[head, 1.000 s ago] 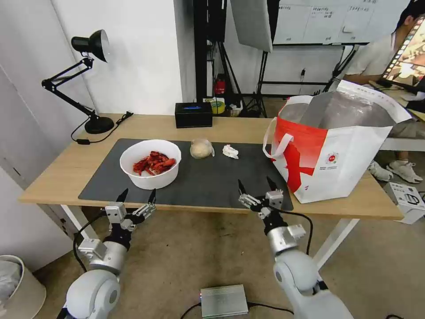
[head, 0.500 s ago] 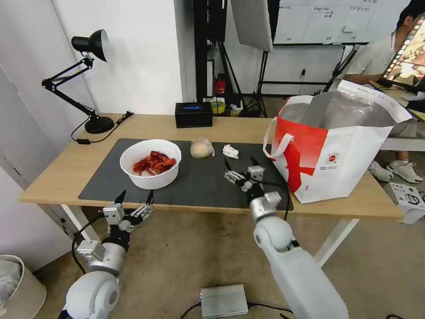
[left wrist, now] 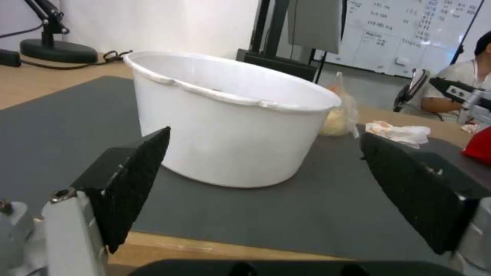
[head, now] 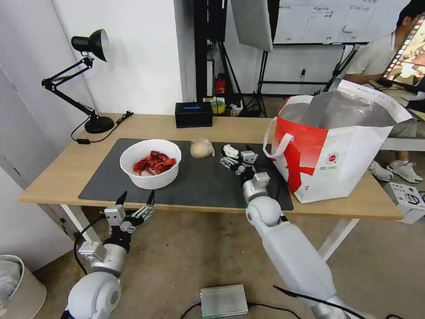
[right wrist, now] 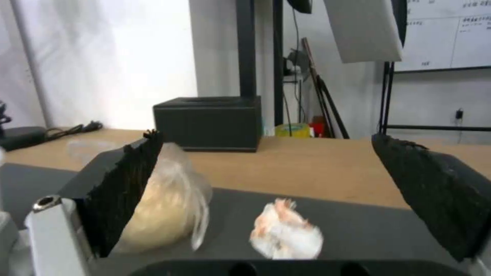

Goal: Pick up the trash from the table and place it into the takeout bag.

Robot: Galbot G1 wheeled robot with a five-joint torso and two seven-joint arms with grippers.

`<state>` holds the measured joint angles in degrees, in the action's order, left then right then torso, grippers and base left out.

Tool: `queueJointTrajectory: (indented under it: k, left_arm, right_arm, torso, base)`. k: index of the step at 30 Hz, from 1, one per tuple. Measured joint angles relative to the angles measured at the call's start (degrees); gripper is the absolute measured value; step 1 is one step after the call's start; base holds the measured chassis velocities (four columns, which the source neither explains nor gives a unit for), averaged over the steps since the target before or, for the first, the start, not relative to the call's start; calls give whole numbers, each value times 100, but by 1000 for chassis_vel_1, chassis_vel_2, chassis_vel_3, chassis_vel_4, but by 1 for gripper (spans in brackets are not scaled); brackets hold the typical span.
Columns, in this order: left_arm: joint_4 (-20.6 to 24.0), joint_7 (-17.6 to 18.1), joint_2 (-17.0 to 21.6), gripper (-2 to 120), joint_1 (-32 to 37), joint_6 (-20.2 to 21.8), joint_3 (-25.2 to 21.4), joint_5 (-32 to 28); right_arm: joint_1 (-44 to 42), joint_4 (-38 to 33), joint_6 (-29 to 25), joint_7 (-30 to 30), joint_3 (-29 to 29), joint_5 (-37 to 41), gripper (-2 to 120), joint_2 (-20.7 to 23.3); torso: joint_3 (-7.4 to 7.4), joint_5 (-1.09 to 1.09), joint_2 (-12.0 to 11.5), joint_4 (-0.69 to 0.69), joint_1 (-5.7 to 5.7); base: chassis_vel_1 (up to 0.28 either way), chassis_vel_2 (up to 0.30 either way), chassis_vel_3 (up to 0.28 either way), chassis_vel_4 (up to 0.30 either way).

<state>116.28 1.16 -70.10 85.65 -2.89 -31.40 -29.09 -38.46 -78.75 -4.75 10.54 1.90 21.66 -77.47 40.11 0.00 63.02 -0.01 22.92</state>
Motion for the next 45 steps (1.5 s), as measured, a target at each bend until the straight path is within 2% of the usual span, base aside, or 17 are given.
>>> queueJointTrajectory:
  k: [12, 19, 22, 31, 35, 45]
  left_arm:
    - [-13, 1, 31, 100, -11, 0, -2, -7]
    - [-32, 1, 32, 100, -6, 0, 10, 12]
    - [-34, 2, 30, 100, -5, 0, 10, 13]
    - [-99, -1, -1, 100, -25, -8, 35, 21]
    - [-105, -2, -23, 100, -28, -9, 55, 39]
    - [-166, -10, -42, 100, -38, -16, 71, 73]
  right_arm:
    - [812, 657, 80, 152, -484, 308, 100, 67]
    - [1350, 1060, 612, 473, -833, 749, 100, 48]
    - [1385, 1087, 660, 502, -861, 780, 100, 45]
    - [1797, 1380, 1446, 952, -1254, 1454, 100, -61]
    - [1879, 1473, 1699, 1044, -1298, 1526, 100, -90]
    - [1865, 1702, 1836, 1106, -1276, 1506, 100, -144]
  torso:
    - [0, 0, 0, 1, 0]
    - [0, 0, 0, 1, 0]
    - [-1, 0, 0, 1, 0]
    - [-1, 0, 1, 1, 0]
    - [-1, 0, 0, 1, 0]
    - [0, 0, 0, 1, -1]
  base:
    - [0, 0, 0, 0]
    - [0, 0, 0, 0]
    - [0, 0, 0, 0]
    - [0, 0, 0, 0]
    - [0, 0, 0, 0]
    - [0, 0, 0, 0]
